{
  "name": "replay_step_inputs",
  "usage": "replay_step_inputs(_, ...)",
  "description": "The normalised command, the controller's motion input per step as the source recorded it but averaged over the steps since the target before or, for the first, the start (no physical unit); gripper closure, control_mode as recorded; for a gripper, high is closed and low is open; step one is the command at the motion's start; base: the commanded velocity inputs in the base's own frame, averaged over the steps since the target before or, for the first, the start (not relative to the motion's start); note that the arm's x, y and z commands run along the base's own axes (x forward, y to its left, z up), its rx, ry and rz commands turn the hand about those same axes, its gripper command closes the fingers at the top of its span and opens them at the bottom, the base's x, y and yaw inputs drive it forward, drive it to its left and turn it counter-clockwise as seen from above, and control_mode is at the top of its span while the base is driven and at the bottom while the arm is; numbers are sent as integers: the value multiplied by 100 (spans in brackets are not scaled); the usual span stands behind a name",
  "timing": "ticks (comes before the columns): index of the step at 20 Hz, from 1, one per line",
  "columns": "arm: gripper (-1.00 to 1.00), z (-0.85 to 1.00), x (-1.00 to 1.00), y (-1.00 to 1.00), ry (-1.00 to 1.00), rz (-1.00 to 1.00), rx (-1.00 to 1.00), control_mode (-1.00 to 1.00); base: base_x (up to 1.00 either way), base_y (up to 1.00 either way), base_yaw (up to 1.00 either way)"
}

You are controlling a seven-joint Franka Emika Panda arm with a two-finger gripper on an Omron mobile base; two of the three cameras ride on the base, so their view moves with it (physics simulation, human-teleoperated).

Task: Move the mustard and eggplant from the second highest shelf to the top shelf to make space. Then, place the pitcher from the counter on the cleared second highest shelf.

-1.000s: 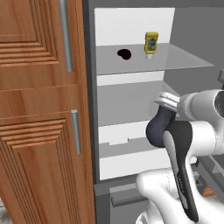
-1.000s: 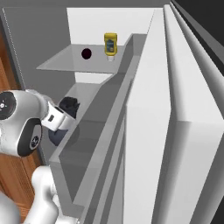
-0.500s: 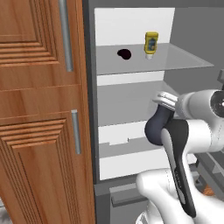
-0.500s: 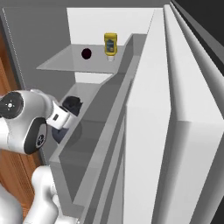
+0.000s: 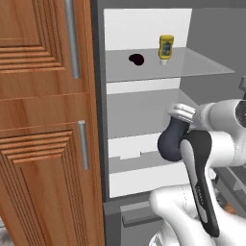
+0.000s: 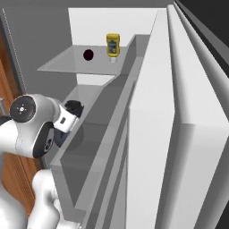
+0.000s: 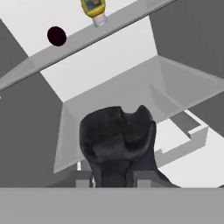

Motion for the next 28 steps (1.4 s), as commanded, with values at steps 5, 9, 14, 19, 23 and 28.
replay_step_inputs(5, 100, 0, 0, 0, -11, 11, 0, -100, 0, 0, 0)
replay_step_inputs(9, 100, -1, 2, 0, -18, 10, -1, -100, 0, 0, 0)
replay_step_inputs(14, 100, -6, 9, 0, -16, 8, -3, -100, 0, 0, 0)
replay_step_inputs(19, 100, -4, 25, 1, -7, 1, -7, -100, 0, 0, 0)
replay_step_inputs(23, 100, -4, 34, 4, 0, 0, -9, -100, 0, 0, 0)
replay_step_inputs(28, 100, -9, 30, 0, 0, -1, -9, -100, 0, 0, 0)
